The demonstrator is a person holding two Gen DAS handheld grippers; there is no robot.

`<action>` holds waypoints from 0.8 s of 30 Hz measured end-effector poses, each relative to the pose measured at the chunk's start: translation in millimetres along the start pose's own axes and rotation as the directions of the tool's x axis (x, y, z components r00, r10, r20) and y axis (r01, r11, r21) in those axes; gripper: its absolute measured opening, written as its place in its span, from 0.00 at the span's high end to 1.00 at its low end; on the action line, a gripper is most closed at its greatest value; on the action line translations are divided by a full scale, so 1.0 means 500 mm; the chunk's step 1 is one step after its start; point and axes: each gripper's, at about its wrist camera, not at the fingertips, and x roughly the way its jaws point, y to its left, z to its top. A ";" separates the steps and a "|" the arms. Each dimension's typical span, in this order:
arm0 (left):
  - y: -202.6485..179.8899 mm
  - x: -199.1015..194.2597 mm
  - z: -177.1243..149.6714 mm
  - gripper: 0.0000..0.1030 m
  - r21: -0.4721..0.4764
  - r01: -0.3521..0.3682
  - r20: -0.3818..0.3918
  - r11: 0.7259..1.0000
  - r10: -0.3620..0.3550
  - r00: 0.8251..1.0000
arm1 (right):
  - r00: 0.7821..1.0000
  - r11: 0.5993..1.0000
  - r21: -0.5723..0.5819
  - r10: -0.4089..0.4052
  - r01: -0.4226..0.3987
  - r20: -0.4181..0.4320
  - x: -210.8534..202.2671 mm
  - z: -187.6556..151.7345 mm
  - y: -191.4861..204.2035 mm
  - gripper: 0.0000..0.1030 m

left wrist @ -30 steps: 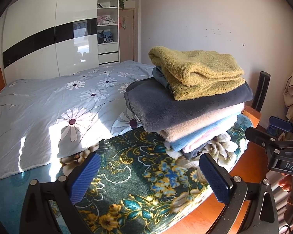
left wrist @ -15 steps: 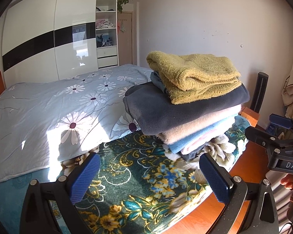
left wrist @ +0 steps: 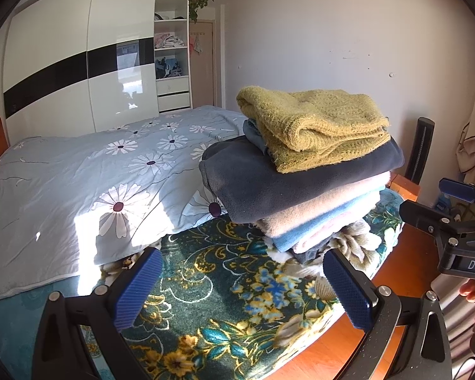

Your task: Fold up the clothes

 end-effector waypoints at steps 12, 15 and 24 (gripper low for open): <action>0.002 -0.006 0.001 0.00 -0.003 0.006 0.008 1.000 -0.006 1.000 | 1.000 1.000 0.001 -0.016 0.016 0.000 -0.006 0.004 -0.002 0.02; 0.003 -0.005 0.001 0.00 -0.008 0.009 0.007 1.000 -0.009 1.000 | 1.000 1.000 0.001 -0.017 0.017 0.002 -0.007 0.005 -0.003 0.02; 0.000 -0.008 0.002 0.00 -0.005 0.012 0.013 1.000 -0.012 1.000 | 1.000 1.000 0.002 -0.022 0.022 -0.006 -0.006 0.004 -0.004 0.02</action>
